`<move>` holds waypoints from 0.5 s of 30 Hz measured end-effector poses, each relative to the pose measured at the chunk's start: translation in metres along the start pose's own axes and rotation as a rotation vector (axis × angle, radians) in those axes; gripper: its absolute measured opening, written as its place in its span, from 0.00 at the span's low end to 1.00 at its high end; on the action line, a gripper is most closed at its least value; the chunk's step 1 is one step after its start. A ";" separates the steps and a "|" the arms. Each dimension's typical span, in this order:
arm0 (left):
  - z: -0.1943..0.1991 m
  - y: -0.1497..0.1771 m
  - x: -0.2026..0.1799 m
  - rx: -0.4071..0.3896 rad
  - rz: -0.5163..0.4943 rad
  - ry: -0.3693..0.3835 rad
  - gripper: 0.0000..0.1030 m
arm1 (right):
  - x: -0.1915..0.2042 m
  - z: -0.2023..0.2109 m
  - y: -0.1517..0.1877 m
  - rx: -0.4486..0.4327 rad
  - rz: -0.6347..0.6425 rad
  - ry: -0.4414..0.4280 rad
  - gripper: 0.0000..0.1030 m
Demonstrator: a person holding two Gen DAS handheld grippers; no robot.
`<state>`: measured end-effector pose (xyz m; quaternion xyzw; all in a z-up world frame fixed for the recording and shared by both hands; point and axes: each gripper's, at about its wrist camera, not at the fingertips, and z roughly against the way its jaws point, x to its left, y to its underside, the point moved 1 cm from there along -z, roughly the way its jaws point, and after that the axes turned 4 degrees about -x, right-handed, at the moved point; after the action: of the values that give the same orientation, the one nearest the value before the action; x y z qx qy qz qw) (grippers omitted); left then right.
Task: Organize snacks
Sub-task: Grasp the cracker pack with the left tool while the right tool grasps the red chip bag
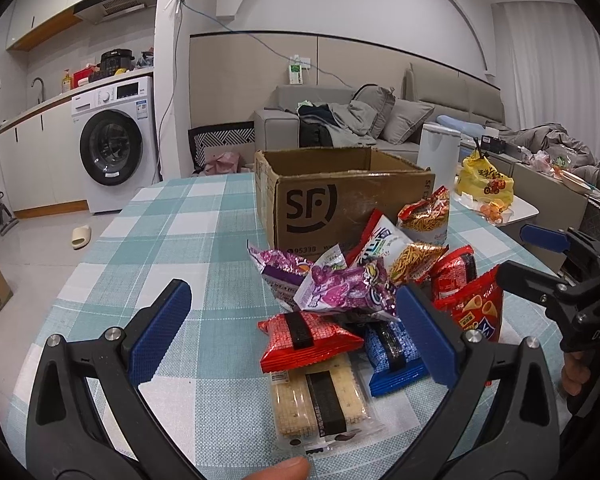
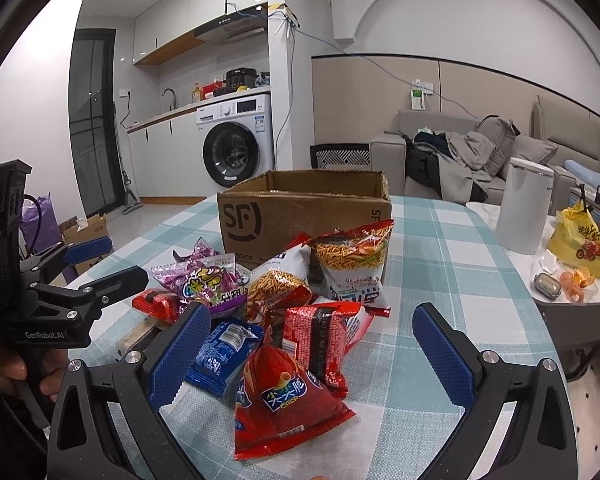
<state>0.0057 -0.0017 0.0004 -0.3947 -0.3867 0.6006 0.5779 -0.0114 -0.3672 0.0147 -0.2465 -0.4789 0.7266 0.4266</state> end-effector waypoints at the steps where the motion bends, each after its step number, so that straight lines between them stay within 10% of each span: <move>1: -0.002 0.000 0.000 0.013 -0.004 -0.002 0.99 | 0.000 -0.003 0.000 0.012 -0.003 0.000 1.00; 15: -0.015 0.013 0.008 0.190 0.009 0.025 0.99 | -0.001 -0.020 0.010 0.185 -0.069 -0.064 1.00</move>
<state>0.0142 0.0056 -0.0171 -0.3474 -0.3190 0.6321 0.6149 0.0008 -0.3603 -0.0032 -0.1660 -0.4314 0.7601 0.4567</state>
